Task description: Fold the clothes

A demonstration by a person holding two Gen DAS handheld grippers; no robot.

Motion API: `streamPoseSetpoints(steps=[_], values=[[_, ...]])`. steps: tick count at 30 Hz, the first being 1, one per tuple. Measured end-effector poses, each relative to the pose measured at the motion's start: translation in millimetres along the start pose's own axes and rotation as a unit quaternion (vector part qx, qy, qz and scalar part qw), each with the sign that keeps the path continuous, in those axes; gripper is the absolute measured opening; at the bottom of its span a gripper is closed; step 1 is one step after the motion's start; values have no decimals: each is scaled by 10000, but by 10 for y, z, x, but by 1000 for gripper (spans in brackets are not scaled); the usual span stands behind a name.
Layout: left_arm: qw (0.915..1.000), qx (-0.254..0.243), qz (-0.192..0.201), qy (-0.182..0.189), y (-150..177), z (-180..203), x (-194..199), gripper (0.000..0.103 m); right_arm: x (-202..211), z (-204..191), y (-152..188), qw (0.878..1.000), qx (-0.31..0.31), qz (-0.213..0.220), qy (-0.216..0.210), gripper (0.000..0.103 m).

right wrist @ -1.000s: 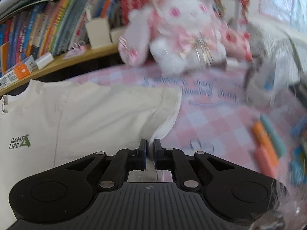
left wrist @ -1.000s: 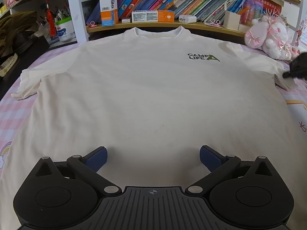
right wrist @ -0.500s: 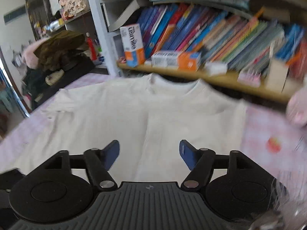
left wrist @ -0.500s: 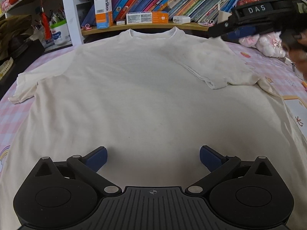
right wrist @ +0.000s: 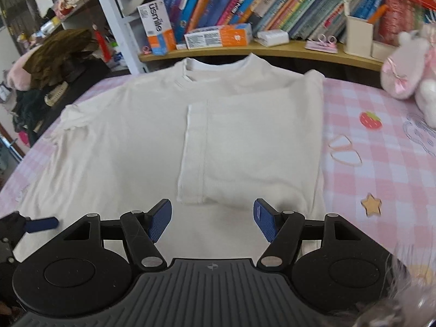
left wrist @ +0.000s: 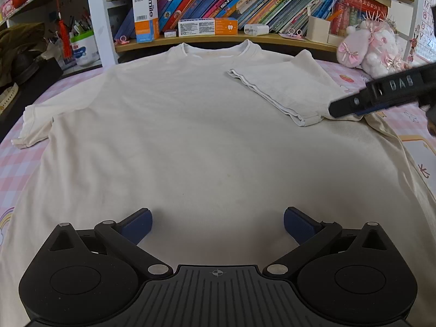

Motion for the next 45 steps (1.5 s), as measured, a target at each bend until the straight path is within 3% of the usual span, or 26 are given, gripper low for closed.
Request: streamPoseSetpoints(steps=[5,13,16,23,31,38,45], values=[[10000,-11,-38,12,-2,-3,0,103,124,-24,107,9991,135,96,387,70],[9999,34,-83,-55,1,-6,0,103,387,125,290,9909,-302,121,1308,75],[9999,61,-98,-90,6,-9,0,103,506,108,385,9883,-383,139,1469,82],[9995,133,-212,-186,9,-12,-1,103,676,-36,493,9897,-131,260,1402,90],[9984,202,-423,-304,7,0,20,103,688,-42,509,9906,-104,231,1346,90],[9999,-53,-93,-130,-91,-13,138,103,678,-118,548,9871,-230,230,1570,91],[9999,126,30,-56,-162,-409,200,103,602,-387,527,9824,-332,292,1817,93]])
Point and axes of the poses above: each gripper's, at about its wrist camera, not at the fingertips, and x roughly against the way its jaws point, z to its right, y to its underside, the point moved 9 cm from there along -x, roughly the way its jaws point, and after that the axes turned 11 degrees about z, right-handed, at the moved point
